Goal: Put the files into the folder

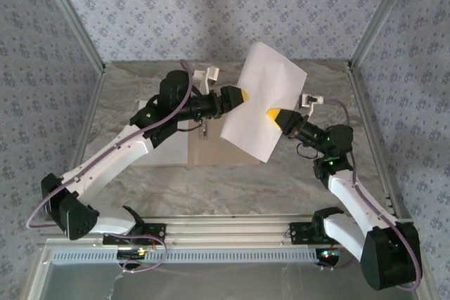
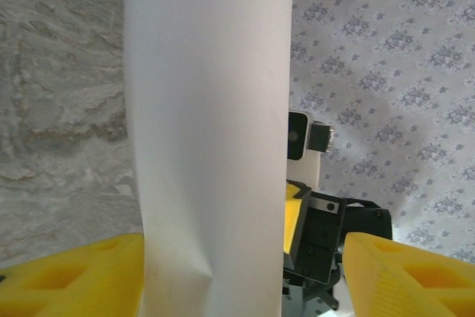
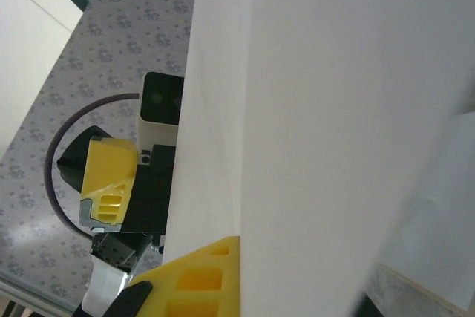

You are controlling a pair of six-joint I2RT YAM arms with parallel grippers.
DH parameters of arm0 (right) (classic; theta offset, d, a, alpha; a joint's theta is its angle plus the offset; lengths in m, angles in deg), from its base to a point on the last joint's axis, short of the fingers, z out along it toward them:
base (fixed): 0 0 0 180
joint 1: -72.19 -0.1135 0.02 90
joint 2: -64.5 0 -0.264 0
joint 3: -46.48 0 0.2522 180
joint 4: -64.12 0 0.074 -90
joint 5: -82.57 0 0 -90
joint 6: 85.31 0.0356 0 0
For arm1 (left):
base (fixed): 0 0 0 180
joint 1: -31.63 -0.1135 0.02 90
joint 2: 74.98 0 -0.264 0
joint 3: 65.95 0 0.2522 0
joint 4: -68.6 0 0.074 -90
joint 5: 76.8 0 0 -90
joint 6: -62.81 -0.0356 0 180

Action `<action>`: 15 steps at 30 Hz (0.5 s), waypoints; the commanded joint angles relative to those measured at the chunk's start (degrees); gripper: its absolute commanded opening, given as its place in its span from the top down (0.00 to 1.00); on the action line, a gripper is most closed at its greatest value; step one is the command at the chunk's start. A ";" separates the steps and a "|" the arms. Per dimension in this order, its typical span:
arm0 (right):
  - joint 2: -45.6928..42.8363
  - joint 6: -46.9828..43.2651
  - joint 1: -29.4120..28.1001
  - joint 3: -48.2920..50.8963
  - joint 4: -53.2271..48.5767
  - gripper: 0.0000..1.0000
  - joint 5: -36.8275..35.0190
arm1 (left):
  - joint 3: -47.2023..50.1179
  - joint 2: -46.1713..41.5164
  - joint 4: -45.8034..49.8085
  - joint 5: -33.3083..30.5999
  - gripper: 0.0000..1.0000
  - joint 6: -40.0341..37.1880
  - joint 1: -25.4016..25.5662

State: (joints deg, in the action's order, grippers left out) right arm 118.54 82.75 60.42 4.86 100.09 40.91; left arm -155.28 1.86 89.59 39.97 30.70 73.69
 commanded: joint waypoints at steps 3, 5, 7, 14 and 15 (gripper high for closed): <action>-3.42 -11.22 0.48 -5.22 -19.20 1.00 3.72 | 0.65 -3.90 2.93 -1.80 0.29 -2.51 -1.94; -3.94 -14.82 0.87 -7.08 -26.40 1.00 4.29 | 1.25 -4.75 3.32 -1.59 0.29 -2.43 -2.72; -4.12 -19.23 1.36 -9.45 -35.18 1.00 4.82 | 2.14 -5.74 2.63 -0.47 0.28 -2.14 -3.51; -3.79 -35.36 5.40 -18.11 -63.91 1.00 5.55 | 2.79 -8.13 5.46 0.92 0.28 -3.16 -5.97; -3.64 -35.82 6.42 -18.45 -65.25 1.00 6.13 | 3.14 -8.30 5.84 0.92 0.28 -3.23 -6.56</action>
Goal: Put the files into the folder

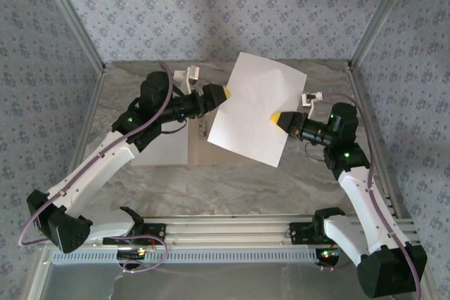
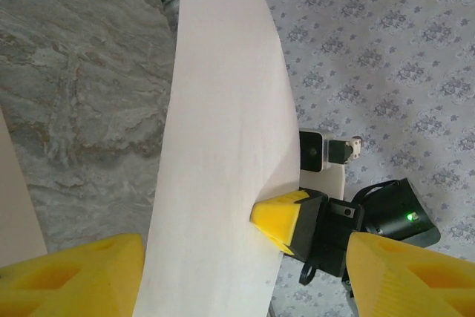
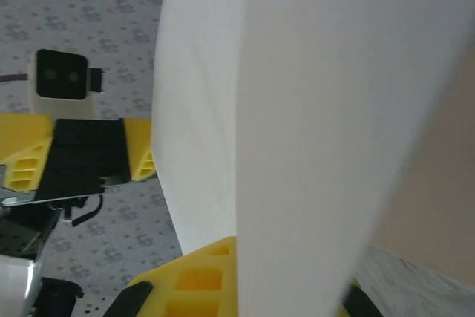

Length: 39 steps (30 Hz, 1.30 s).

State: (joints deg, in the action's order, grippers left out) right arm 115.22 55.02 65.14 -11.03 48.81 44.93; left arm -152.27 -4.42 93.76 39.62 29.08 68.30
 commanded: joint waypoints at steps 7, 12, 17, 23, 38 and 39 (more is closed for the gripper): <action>3.25 -9.48 7.71 -2.68 -21.52 1.00 4.90 | 2.50 -2.22 3.31 1.62 0.28 -1.51 -4.43; 6.99 -12.71 9.27 -4.89 -29.18 1.00 0.89 | 4.26 -0.90 3.13 2.13 0.27 -1.43 -5.77; 10.68 -13.78 9.28 -8.47 -35.04 1.00 -3.58 | 5.92 1.63 2.25 3.37 0.28 -1.34 -6.54; 15.63 -13.63 6.62 -13.55 -35.93 1.00 -5.42 | 8.28 3.61 2.23 3.37 0.28 -1.96 -7.78; 35.39 -7.95 -10.19 -31.97 -27.10 1.00 -9.51 | 19.63 1.24 12.54 -6.55 0.29 -6.43 -16.51; 37.10 -7.59 -11.21 -33.68 -26.74 1.00 -9.61 | 20.48 0.56 12.68 -6.58 0.29 -6.35 -17.35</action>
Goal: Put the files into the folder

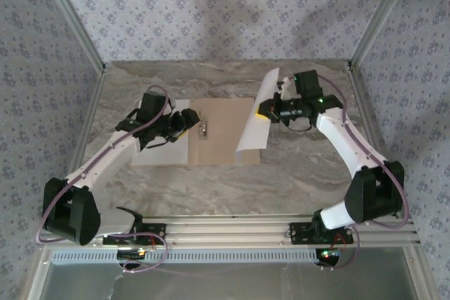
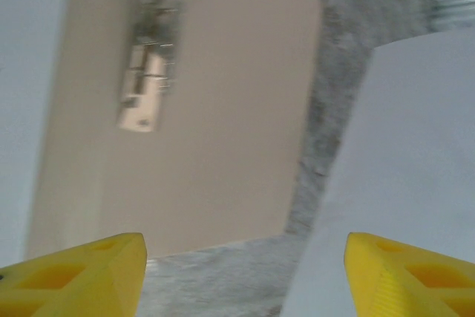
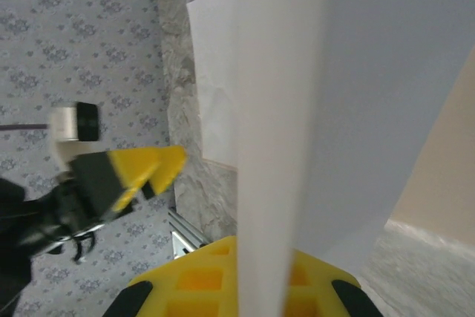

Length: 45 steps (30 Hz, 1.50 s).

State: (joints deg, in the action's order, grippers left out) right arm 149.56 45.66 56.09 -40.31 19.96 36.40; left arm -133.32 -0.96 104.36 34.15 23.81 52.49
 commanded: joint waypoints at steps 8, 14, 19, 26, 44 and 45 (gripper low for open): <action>15.58 4.27 -9.28 -17.13 4.91 1.00 -0.07 | 4.45 -9.06 5.18 -0.93 0.29 -2.77 -7.38; 18.98 3.05 -11.45 -17.86 9.27 1.00 1.29 | 4.56 -12.13 6.98 -0.91 0.29 -3.12 -9.68; 20.45 -1.23 -9.65 -10.52 10.22 1.00 0.56 | 4.56 -12.43 7.36 -0.74 0.29 -3.44 -10.01; 25.50 -7.50 -7.40 -5.07 8.78 1.00 -0.71 | 4.39 -11.63 6.91 0.12 0.29 -3.45 -10.02; 28.14 -12.68 -3.68 -2.03 7.55 1.00 -3.87 | 4.46 -12.30 7.15 0.61 0.29 -3.67 -10.01; 28.15 -12.82 -3.52 -1.86 8.06 1.00 -3.76 | 4.38 -12.31 7.17 0.58 0.29 -3.71 -9.97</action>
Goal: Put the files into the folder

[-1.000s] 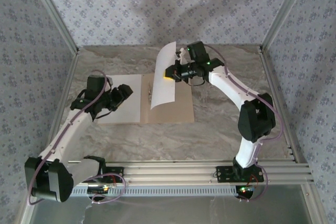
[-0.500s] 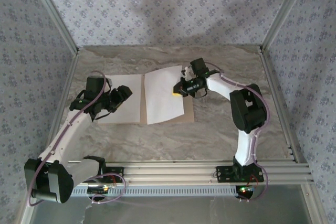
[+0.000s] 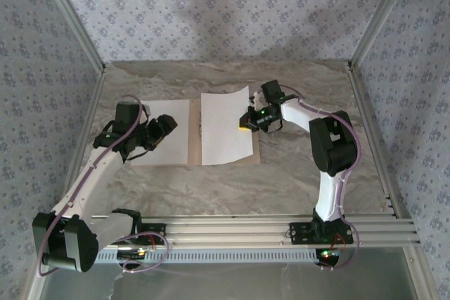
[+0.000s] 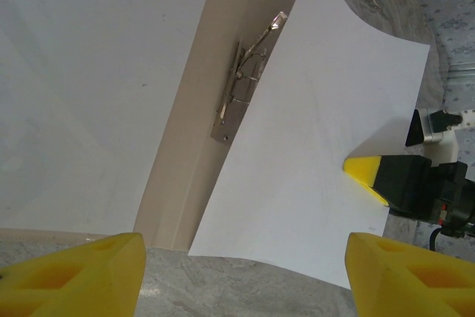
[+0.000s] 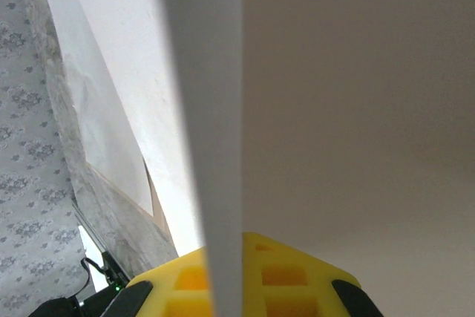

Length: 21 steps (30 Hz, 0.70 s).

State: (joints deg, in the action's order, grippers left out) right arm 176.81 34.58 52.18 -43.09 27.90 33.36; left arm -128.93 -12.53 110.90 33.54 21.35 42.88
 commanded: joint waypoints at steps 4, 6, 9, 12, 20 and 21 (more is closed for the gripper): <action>1.11 -1.76 0.85 1.66 1.62 1.00 -0.86 | 0.03 -0.84 0.69 1.18 0.29 -1.25 -0.42; 1.32 -1.77 0.87 1.80 1.96 1.00 -0.82 | 0.08 -0.84 0.73 1.27 0.29 -1.29 -0.35; 1.64 -1.76 0.86 1.98 2.55 1.00 -0.71 | 0.10 -0.93 0.69 1.27 0.29 -1.37 -0.35; 1.86 -1.85 0.97 2.18 3.08 1.00 -0.63 | 0.08 -0.98 0.83 1.28 0.29 -1.35 -0.35; 1.86 -3.96 1.65 3.08 3.57 1.00 -0.10 | 0.01 -1.00 0.97 1.34 0.28 -1.43 -0.30; 1.78 -3.96 1.77 3.27 3.81 1.00 -0.04 | 0.05 -1.02 1.08 1.37 0.28 -1.43 -0.37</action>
State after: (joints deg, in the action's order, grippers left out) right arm 177.88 32.33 53.21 -40.62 31.37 33.23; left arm -128.93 -12.53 110.92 33.54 21.21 42.88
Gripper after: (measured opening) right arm 0.055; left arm 0.715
